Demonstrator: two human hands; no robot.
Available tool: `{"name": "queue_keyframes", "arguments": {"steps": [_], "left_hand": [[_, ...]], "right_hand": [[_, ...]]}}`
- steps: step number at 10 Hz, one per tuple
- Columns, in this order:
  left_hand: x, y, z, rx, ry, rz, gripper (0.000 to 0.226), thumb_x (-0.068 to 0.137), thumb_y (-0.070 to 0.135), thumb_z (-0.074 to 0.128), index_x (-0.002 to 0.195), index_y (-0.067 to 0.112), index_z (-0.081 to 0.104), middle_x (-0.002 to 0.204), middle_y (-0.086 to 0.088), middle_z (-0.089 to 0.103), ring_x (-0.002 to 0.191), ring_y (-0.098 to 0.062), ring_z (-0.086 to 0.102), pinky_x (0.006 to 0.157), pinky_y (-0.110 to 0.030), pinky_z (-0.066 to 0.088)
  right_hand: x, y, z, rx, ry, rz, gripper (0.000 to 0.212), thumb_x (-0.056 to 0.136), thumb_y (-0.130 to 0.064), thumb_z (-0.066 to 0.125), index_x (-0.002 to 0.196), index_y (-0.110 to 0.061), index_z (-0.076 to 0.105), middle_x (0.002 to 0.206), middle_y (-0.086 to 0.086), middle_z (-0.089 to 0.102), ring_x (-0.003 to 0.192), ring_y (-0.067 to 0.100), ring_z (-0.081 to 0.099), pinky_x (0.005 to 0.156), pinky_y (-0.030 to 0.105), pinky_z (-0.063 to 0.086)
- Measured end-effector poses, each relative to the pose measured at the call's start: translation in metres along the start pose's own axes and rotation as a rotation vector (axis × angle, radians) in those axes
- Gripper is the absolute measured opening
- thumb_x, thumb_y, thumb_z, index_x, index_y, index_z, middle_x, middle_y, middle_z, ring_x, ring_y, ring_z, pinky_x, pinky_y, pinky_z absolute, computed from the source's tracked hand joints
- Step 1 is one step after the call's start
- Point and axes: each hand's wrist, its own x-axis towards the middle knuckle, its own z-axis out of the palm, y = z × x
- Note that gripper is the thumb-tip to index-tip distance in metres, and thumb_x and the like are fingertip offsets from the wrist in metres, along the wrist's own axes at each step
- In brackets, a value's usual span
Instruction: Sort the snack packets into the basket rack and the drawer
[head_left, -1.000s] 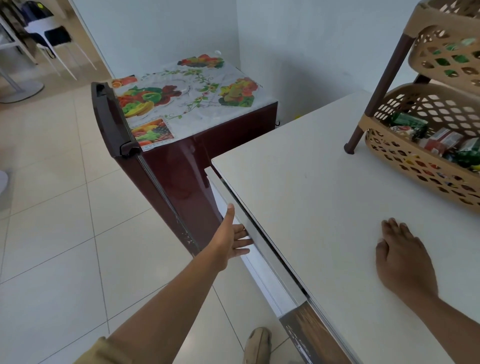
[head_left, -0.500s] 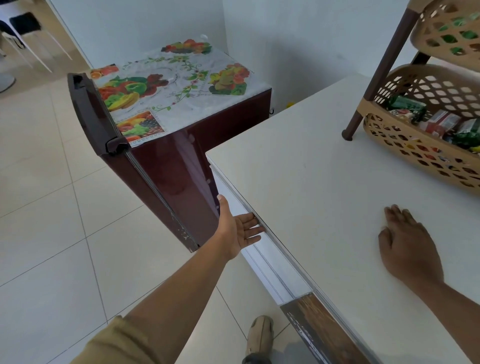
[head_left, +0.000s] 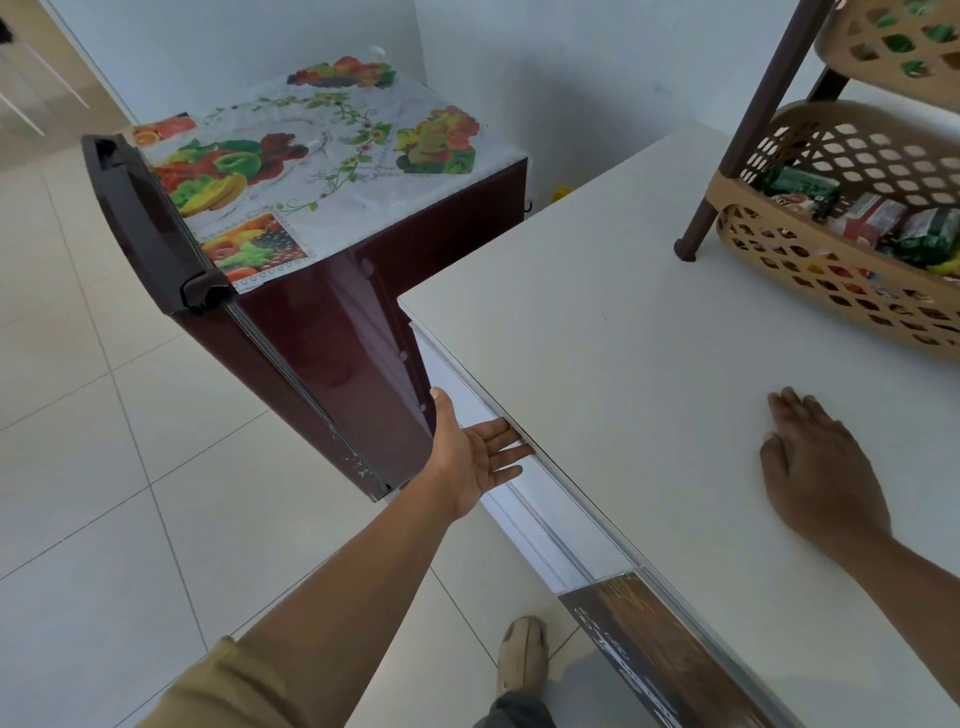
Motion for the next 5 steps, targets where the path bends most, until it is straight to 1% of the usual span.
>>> {"name": "queue_keyframes", "arguments": {"steps": [1, 2, 3, 4, 5], "left_hand": [[0.000, -0.002, 0.000, -0.025, 0.017, 0.007, 0.118, 0.071, 0.093, 0.010, 0.136, 0.004, 0.053, 0.123, -0.010, 0.068, 0.103, -0.029, 0.070, 0.090, -0.042, 0.051], [-0.003, -0.002, 0.006, -0.027, 0.098, 0.011, 0.103, 0.080, 0.086, 0.018, 0.132, 0.006, 0.056, 0.122, -0.008, 0.069, 0.099, -0.030, 0.071, 0.087, -0.042, 0.053], [-0.008, 0.001, 0.018, 0.025, 0.186, 0.028, 0.083, 0.087, 0.078, 0.030, 0.121, 0.009, 0.062, 0.109, -0.005, 0.072, 0.097, -0.028, 0.070, 0.084, -0.041, 0.054], [-0.013, 0.006, 0.036, 0.134, 0.286, 0.127, 0.067, 0.091, 0.068, 0.043, 0.123, 0.012, 0.059, 0.114, -0.001, 0.066, 0.096, -0.021, 0.064, 0.090, -0.042, 0.050], [-0.018, -0.004, 0.051, 0.562, 0.497, 0.456, 0.076, 0.090, 0.067, 0.045, 0.147, 0.016, 0.036, 0.148, -0.003, 0.041, 0.132, -0.028, 0.044, 0.108, -0.048, 0.037]], "right_hand": [[0.000, 0.000, -0.001, -0.005, -0.007, -0.003, 0.065, 0.093, -0.036, 0.018, 0.147, -0.004, 0.034, 0.153, 0.014, 0.034, 0.144, 0.028, 0.026, 0.117, 0.046, 0.023], [0.000, 0.001, -0.002, -0.012, -0.039, -0.002, 0.057, 0.097, -0.028, 0.023, 0.149, -0.004, 0.029, 0.155, 0.013, 0.030, 0.145, 0.028, 0.023, 0.117, 0.046, 0.021], [-0.002, 0.000, -0.002, -0.017, -0.076, 0.009, 0.054, 0.101, -0.024, 0.032, 0.151, -0.007, 0.024, 0.158, 0.012, 0.024, 0.147, 0.026, 0.018, 0.118, 0.045, 0.018], [-0.013, 0.001, -0.009, -0.012, -0.116, 0.020, 0.058, 0.100, -0.028, 0.033, 0.153, -0.009, 0.018, 0.160, 0.010, 0.019, 0.148, 0.023, 0.014, 0.120, 0.040, 0.014], [-0.036, 0.001, -0.014, -0.007, -0.106, 0.002, 0.061, 0.100, -0.033, 0.035, 0.154, -0.013, 0.013, 0.161, 0.006, 0.012, 0.149, 0.019, 0.008, 0.120, 0.036, 0.011]]}}
